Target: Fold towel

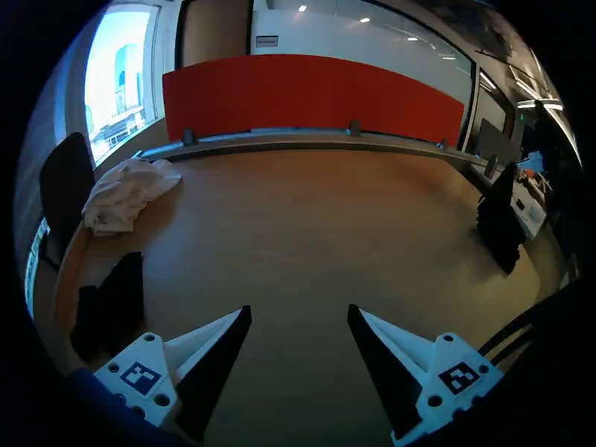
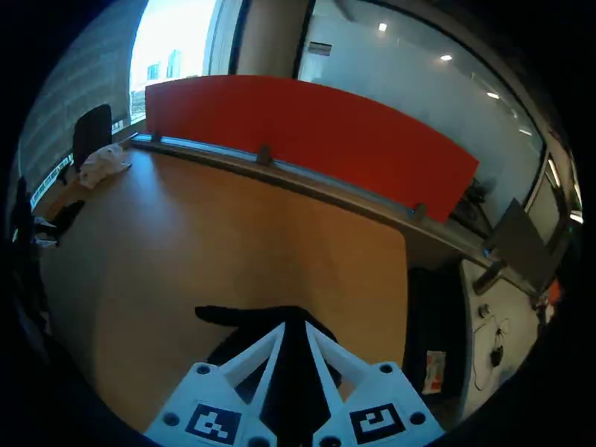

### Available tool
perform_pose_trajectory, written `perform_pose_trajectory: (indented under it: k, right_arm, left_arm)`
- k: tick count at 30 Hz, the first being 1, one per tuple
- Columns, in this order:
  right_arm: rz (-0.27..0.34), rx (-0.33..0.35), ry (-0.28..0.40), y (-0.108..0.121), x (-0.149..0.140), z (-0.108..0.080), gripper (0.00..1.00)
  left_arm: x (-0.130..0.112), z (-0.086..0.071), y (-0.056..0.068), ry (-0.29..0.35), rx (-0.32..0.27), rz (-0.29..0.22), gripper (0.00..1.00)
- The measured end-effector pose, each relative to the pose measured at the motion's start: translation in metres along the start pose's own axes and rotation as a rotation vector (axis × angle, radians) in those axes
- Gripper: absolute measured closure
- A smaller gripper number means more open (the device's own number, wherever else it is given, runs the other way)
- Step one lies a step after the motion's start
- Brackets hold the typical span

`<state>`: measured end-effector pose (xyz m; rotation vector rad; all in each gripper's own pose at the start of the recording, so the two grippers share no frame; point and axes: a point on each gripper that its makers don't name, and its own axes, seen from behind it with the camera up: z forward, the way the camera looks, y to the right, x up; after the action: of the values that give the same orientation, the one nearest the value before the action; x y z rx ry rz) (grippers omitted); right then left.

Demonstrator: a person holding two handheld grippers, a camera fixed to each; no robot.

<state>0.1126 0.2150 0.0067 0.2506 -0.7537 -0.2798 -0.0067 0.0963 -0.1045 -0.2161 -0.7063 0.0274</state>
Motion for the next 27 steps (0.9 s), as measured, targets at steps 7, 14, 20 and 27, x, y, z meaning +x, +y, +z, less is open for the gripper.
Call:
perform_pose_trajectory:
  k: [7, 14, 20, 27]
  right_arm:
    - [0.024, 0.006, -0.008, -0.004, -0.012, -0.007, 0.95]
    - [0.025, 0.016, -0.02, -0.018, -0.023, -0.011, 0.95]
    - [0.021, 0.014, -0.03, -0.026, -0.03, -0.014, 0.95]
    - [0.002, -0.026, -0.071, -0.016, -0.054, -0.019, 0.95]
  left_arm:
    - [0.0, 0.0, 0.001, -0.002, -0.004, 0.006, 0.04]
    - [0.0, -0.001, 0.0, 0.001, -0.008, 0.005, 0.04]
    - [0.0, -0.002, -0.002, 0.002, -0.011, 0.008, 0.04]
    - [0.0, -0.005, -0.004, 0.006, -0.014, 0.01, 0.04]
